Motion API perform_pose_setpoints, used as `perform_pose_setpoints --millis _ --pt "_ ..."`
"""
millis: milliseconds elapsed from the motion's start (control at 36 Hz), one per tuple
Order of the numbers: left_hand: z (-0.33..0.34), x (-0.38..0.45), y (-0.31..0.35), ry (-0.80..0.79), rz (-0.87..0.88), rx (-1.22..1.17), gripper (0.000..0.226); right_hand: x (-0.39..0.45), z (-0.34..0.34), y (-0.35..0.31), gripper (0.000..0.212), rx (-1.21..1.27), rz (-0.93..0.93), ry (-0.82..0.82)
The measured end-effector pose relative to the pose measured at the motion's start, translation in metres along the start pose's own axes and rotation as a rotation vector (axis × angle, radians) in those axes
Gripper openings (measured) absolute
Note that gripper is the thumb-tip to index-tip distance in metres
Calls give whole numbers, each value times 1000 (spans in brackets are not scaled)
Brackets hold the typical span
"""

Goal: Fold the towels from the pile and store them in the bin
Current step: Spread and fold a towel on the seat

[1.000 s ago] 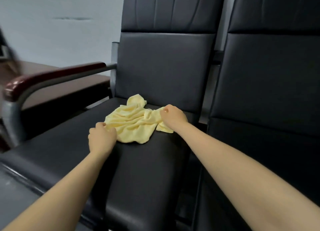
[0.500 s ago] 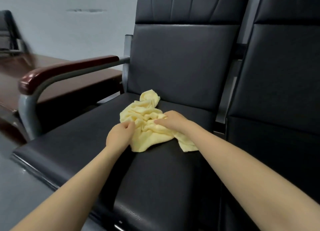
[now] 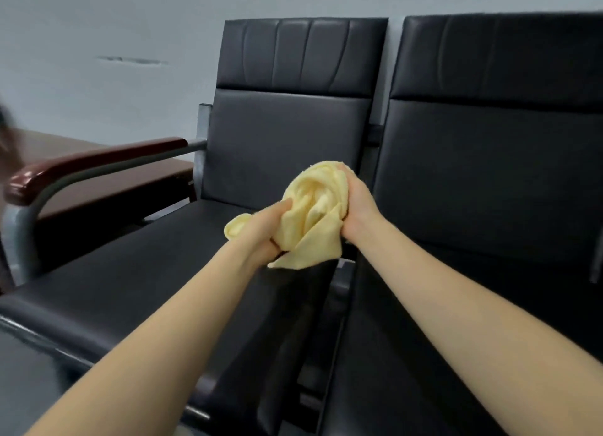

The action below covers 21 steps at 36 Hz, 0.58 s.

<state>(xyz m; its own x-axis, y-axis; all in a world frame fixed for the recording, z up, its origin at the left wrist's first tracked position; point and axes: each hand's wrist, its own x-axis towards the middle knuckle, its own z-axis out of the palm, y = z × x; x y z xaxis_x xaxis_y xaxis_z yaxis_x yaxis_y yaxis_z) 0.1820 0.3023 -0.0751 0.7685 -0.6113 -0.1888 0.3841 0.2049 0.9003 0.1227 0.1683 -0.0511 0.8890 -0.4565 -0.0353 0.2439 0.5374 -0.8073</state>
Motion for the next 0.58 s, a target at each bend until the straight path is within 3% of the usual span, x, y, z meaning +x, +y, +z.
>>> perform_pose_setpoints --millis 194,583 --pt "110 -38 12 -181 292 -77 29 -72 -45 -108 35 -260 -268 173" --pt "300 -92 -4 -350 317 240 16 -214 -183 -197 26 -371 -436 541"
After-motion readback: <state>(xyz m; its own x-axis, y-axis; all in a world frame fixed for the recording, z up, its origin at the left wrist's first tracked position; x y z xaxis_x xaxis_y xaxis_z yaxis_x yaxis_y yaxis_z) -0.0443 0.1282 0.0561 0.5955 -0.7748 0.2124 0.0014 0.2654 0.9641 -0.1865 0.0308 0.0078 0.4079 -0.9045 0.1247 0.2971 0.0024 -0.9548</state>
